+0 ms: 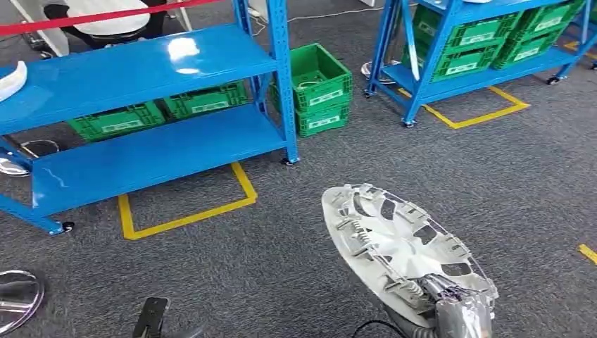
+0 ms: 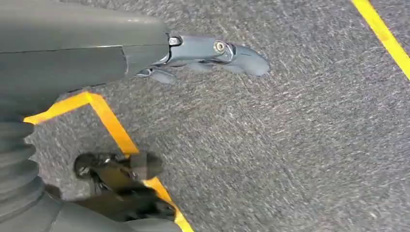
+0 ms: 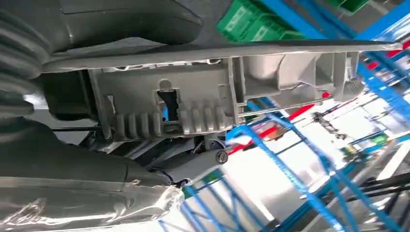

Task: Take the parts from the cabinet and place them on the table.

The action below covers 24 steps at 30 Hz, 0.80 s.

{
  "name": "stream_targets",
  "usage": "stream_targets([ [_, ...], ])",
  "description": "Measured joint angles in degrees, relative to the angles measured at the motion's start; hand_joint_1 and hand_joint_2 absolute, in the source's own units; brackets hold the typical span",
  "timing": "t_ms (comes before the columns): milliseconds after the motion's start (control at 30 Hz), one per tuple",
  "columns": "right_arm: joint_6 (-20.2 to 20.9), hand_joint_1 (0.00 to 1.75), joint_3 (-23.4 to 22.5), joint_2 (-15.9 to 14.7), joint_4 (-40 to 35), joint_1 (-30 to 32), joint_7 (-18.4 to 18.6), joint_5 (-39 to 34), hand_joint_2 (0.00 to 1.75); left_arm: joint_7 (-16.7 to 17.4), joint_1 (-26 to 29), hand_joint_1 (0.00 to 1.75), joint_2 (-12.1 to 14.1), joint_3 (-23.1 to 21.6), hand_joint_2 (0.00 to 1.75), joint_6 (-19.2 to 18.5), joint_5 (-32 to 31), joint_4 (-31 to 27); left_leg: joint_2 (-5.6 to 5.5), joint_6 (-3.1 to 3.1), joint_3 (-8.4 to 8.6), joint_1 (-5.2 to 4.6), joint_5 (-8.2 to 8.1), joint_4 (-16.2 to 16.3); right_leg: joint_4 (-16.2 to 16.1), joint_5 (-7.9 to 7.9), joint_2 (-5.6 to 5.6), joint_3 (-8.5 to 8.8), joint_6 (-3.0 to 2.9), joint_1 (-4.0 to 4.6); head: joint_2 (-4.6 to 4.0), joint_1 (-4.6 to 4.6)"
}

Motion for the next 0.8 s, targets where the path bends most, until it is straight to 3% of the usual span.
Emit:
stream_targets([
  [33, 0.0, 1.75, -0.3, 0.2, 0.0, 0.2, -0.3, -0.3, 1.75, -0.1, 0.0, 0.00, 0.0, -0.1, 1.75, 0.4, -0.4, 0.0, -0.15, 0.09, -0.71, 0.00, 0.17, 1.3, 0.0, 0.11, 0.74, -0.13, 0.01, 0.04, 0.00, 0.00],
  [67, 0.0, 1.75, -0.5, 0.2, 0.0, 0.5, -0.5, -0.4, 1.75, -0.1, 0.0, 0.00, 0.0, -0.1, 1.75, 0.4, -0.5, 0.0, -0.32, 0.23, -0.19, 0.00, 1.77, 0.2, 0.0, 0.20, 1.54, -0.20, 0.07, 0.05, 0.00, 0.00],
  [133, 0.0, 1.75, -1.1, 0.6, 0.1, 0.5, -1.5, -1.3, 1.75, -0.3, -0.1, 0.00, 0.0, -0.4, 1.75, -0.6, -0.5, 0.0, -0.91, 0.59, 3.18, 0.01, 6.36, -6.6, 0.0, 0.45, 3.02, -0.22, 0.37, 0.01, 0.00, 0.00],
  [167, 0.0, 1.75, -1.2, 0.7, 0.2, 0.4, -1.8, -1.4, 1.75, -0.4, -0.1, 0.00, 0.2, -0.3, 1.75, -1.5, 0.1, 0.0, -2.83, 0.78, 5.49, 0.11, 8.44, -11.1, 0.0, 0.55, 3.69, -0.26, 0.54, -0.07, 0.00, -0.02],
  [200, 0.0, 1.75, -1.3, 1.0, 0.3, 0.2, -2.1, -1.4, 1.75, -0.5, -0.2, 0.00, 0.3, -0.3, 1.75, -2.0, 0.5, 0.0, -5.87, 0.98, 6.66, 0.22, 8.84, -14.2, 0.4, 0.64, 4.29, -0.60, 0.88, 0.29, 0.00, 0.00],
  [233, 0.0, 1.75, -1.5, 1.1, 0.5, -0.1, -2.5, -1.5, 1.75, -0.6, -0.2, 0.00, 0.3, -0.3, 1.75, -2.4, 0.6, 0.0, -5.38, 1.05, 7.02, 0.59, 7.97, -15.5, 0.9, 0.76, 5.05, -1.33, 1.11, 0.27, 0.00, 0.07],
  [333, -0.1, 1.75, -1.6, 1.5, 0.8, 0.0, -3.2, -1.9, 1.75, -0.9, -0.3, 0.00, 0.4, -0.3, 1.75, -3.7, 1.3, 0.0, -3.95, 2.12, 6.78, 0.35, 8.42, -15.3, 0.4, 1.48, 6.76, -2.31, 2.29, -0.19, 0.00, -0.02],
  [367, -0.1, 1.75, -1.7, 1.5, 0.9, 0.1, -3.4, -2.2, 1.75, -1.0, -0.5, 0.00, 0.3, -0.3, 1.75, -4.2, 1.2, 0.0, -3.04, 2.40, 6.83, 0.59, 8.64, -15.5, 1.0, 1.16, 5.57, -2.51, 2.34, -0.09, 0.00, -0.15],
  [400, -0.1, 1.75, -1.7, 1.5, 0.9, -0.1, -3.6, -2.4, 1.75, -1.2, -0.6, 0.00, 0.5, -0.3, 1.75, -4.6, 0.8, 0.0, -2.62, 2.65, 6.83, 0.55, 8.70, -15.5, 3.1, -0.62, 1.99, -3.50, 2.72, 0.20, 0.00, 0.44],
  [433, -0.1, 1.75, -1.8, 1.5, 1.1, -0.3, -4.1, -3.0, 1.75, -1.7, -0.4, 0.00, 0.5, -0.3, 1.75, -5.2, 0.1, 0.0, -1.78, 2.96, 6.82, 0.40, 8.64, -15.5, 7.3, -3.09, 0.02, -5.34, 3.09, 0.10, 0.00, 0.90],
  [500, -0.1, 1.75, -2.1, 1.7, 1.3, -0.6, -4.9, -3.9, 1.75, -2.1, 0.0, 0.00, 0.6, -0.5, 1.75, -5.5, -0.3, 0.0, -0.16, 3.03, 6.83, 0.25, 8.57, -15.5, 16.3, -7.12, -1.19, -9.32, 3.45, -0.08, 0.00, 0.92],
  [533, -0.1, 1.75, -2.3, 1.8, 1.5, -0.6, -5.5, -4.2, 1.75, -2.1, 0.1, 0.00, 0.8, -0.5, 1.75, -5.7, -0.2, 0.0, 0.63, 3.03, 6.84, 0.25, 8.54, -15.5, 18.5, -7.54, -1.30, -10.18, 3.55, -0.15, 0.00, 0.92],
  [567, -0.1, 1.75, -2.5, 1.9, 1.7, -0.6, -5.9, -4.4, 1.75, -2.1, 0.1, 0.00, 1.0, -0.5, 1.75, -6.1, 0.0, 0.0, 1.43, 2.98, 6.88, 0.25, 8.49, -15.5, 17.7, -6.62, -1.36, -9.57, 3.58, -0.25, 0.00, 0.92],
  [600, -0.1, 1.75, -2.6, 2.0, 1.9, -0.7, -6.3, -4.5, 1.75, -2.1, 0.0, 0.00, 1.1, -0.5, 1.75, -6.4, 0.3, 0.0, 2.05, 2.84, 6.97, 0.25, 8.40, -15.5, 14.7, -4.89, -1.54, -7.82, 3.55, -0.30, 0.00, 0.92],
  [667, -0.1, 1.75, -2.8, 2.1, 2.2, -0.7, -6.4, -4.5, 1.75, -2.1, -0.1, 0.00, 1.2, -0.5, 1.75, -6.7, 0.3, 0.0, 3.12, 2.46, 7.36, 0.27, 8.14, -15.5, 5.6, -1.06, -2.98, -2.55, 3.42, -0.31, 0.00, 0.92],
  [700, -0.1, 1.75, -2.9, 2.2, 2.4, -1.0, -6.6, -4.6, 1.75, -2.6, 0.0, 0.00, 1.4, -0.6, 1.75, -6.9, -0.4, 0.0, 3.67, 2.06, 7.70, 0.13, 7.91, -15.5, 1.1, -1.14, -5.96, -0.22, 3.31, 0.08, 0.00, 0.92],
  [733, -0.1, 1.75, -2.9, 2.4, 2.6, -1.3, -6.7, -4.6, 1.75, -3.0, -0.1, 0.00, 1.4, -0.8, 1.75, -6.9, -1.0, 0.0, 4.15, 1.76, 7.64, -0.30, 7.76, -15.3, 1.0, -0.82, -5.35, 0.09, 2.41, 0.22, 0.00, 0.77],
  [800, -0.1, 1.75, -2.9, 2.6, 3.0, -1.8, -6.9, -4.5, 1.75, -3.1, -0.3, 0.00, 1.4, -1.3, 1.75, -6.5, -1.3, 0.0, 4.79, 1.24, 7.73, -0.27, 7.98, -15.4, 1.5, -0.84, -4.30, -0.48, 1.62, 0.43, 0.00, 0.72],
])
